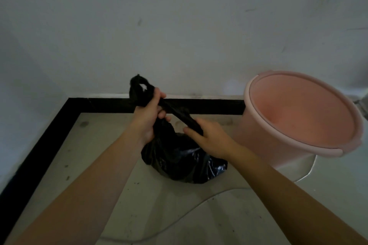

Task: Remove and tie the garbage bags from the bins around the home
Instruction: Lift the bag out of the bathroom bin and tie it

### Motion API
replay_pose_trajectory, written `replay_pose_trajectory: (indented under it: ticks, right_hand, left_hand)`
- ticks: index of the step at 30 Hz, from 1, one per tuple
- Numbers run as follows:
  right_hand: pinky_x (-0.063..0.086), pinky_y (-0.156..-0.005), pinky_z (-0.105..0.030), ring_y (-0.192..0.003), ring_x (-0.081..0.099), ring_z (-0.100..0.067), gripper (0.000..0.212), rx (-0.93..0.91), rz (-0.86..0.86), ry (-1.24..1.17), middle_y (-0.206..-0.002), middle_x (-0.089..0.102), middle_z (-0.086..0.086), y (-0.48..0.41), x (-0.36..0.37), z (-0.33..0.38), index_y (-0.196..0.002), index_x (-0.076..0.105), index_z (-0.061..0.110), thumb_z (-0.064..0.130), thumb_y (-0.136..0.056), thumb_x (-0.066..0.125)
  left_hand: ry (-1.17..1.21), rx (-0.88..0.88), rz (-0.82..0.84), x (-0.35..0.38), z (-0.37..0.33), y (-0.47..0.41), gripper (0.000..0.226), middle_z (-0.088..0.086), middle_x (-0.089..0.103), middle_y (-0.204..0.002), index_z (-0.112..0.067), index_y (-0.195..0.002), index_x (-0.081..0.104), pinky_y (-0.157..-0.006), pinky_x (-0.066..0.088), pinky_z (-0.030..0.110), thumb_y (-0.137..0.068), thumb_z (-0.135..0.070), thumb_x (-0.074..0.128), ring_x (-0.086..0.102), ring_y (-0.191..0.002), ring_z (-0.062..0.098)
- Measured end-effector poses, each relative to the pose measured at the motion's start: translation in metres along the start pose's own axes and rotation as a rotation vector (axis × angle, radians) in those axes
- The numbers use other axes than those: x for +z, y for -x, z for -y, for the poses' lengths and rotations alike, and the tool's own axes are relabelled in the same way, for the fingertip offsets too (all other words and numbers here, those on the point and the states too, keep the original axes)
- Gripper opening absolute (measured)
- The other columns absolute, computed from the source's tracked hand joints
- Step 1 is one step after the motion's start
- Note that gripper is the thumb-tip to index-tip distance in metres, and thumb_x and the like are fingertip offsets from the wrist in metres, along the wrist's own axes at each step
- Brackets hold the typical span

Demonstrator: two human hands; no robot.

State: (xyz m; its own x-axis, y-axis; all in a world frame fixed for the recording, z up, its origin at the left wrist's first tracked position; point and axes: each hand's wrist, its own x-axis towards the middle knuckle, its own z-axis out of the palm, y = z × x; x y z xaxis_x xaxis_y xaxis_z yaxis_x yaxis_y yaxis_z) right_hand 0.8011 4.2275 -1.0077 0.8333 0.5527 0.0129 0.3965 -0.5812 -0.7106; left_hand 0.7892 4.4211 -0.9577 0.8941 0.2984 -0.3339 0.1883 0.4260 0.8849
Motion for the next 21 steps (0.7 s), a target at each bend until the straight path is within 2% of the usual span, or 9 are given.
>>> replay_pose_trajectory:
  ticks: [3,5,8,11,14,16,17,19,21]
  right_hand:
    - [0.047,-0.072,-0.038,-0.083,0.060,-0.020,0.030,0.011,-0.060,0.013,-0.088,0.063,-0.006,0.004,-0.003,-0.015,-0.096,0.065,0.013,0.036,-0.103,0.048]
    - [0.048,-0.073,-0.036,-0.085,0.063,-0.021,0.027,0.102,-0.108,-0.067,-0.089,0.066,-0.005,0.004,-0.005,-0.017,-0.095,0.063,0.014,0.031,-0.105,0.045]
    - [0.045,-0.070,-0.029,-0.080,0.060,-0.013,0.027,0.210,-0.188,-0.292,-0.085,0.064,0.002,0.002,-0.007,-0.012,-0.092,0.058,0.017,0.031,-0.106,0.040]
    - [0.045,-0.067,-0.017,-0.077,0.058,-0.003,0.027,0.211,-0.261,-0.459,-0.086,0.062,0.004,0.001,-0.006,-0.007,-0.093,0.058,0.018,0.030,-0.107,0.038]
    - [0.046,-0.070,-0.014,-0.078,0.058,0.004,0.024,0.132,-0.276,-0.536,-0.088,0.062,0.006,0.003,-0.004,-0.003,-0.097,0.058,0.020,0.028,-0.107,0.037]
    - [0.046,-0.074,-0.012,-0.082,0.059,0.005,0.022,0.090,-0.252,-0.562,-0.090,0.062,0.009,0.003,-0.005,-0.001,-0.100,0.058,0.022,0.026,-0.107,0.037]
    - [0.045,-0.075,-0.010,-0.083,0.059,0.007,0.022,0.077,-0.243,-0.572,-0.090,0.062,0.010,0.003,-0.005,0.001,-0.101,0.058,0.021,0.025,-0.107,0.037]
    - [0.043,-0.073,-0.008,-0.079,0.058,0.010,0.022,0.068,-0.262,-0.611,-0.088,0.061,0.012,0.002,-0.007,0.004,-0.101,0.058,0.019,0.024,-0.107,0.037]
    - [0.042,-0.068,-0.011,-0.073,0.056,0.008,0.024,0.083,-0.305,-0.658,-0.083,0.058,0.010,0.001,-0.008,0.005,-0.099,0.057,0.016,0.025,-0.108,0.036]
  left_hand:
    - [-0.039,-0.055,-0.036,-0.012,-0.001,-0.006,0.051,0.001,0.044,-0.051,-0.011,-0.087,0.057,-0.060,0.058,0.034,-0.092,-0.062,0.054,0.050,-0.044,0.014]
    - [-0.153,-0.103,0.011,-0.017,0.001,-0.006,0.057,-0.003,0.037,-0.050,-0.014,-0.087,0.054,-0.054,0.051,0.026,-0.078,-0.070,0.063,0.039,-0.041,0.011]
    - [-0.112,-0.209,0.213,-0.024,0.007,-0.009,0.031,-0.005,0.032,-0.061,-0.022,-0.076,0.057,-0.050,0.031,0.019,-0.078,-0.039,0.082,0.032,-0.046,0.007]
    - [0.043,-0.262,0.261,-0.024,0.007,-0.009,0.008,0.003,0.048,-0.076,-0.008,-0.100,0.060,-0.062,0.046,0.026,-0.093,-0.005,0.058,0.052,-0.061,0.011]
    - [0.105,-0.242,0.236,-0.021,0.007,-0.008,0.026,0.011,0.069,-0.089,-0.005,-0.123,0.062,-0.076,0.059,0.036,-0.105,-0.016,0.046,0.072,-0.081,0.023]
    - [0.141,-0.255,0.235,-0.020,0.008,-0.007,0.028,0.006,0.062,-0.070,-0.011,-0.123,0.063,-0.091,0.056,0.043,-0.106,-0.024,0.045,0.068,-0.070,0.024]
    - [0.158,-0.270,0.230,-0.019,0.009,-0.006,0.027,0.001,0.050,-0.061,-0.013,-0.121,0.064,-0.090,0.055,0.039,-0.106,-0.026,0.045,0.059,-0.058,0.019]
    - [0.164,-0.309,0.253,-0.019,0.007,-0.006,0.015,-0.005,0.031,-0.056,-0.014,-0.108,0.060,-0.061,0.047,0.020,-0.102,-0.024,0.050,0.038,-0.044,0.009]
    - [0.112,-0.346,0.307,-0.019,0.005,-0.005,0.010,-0.005,0.029,-0.060,-0.016,-0.087,0.049,-0.047,0.035,0.018,-0.088,-0.016,0.059,0.033,-0.044,0.007]
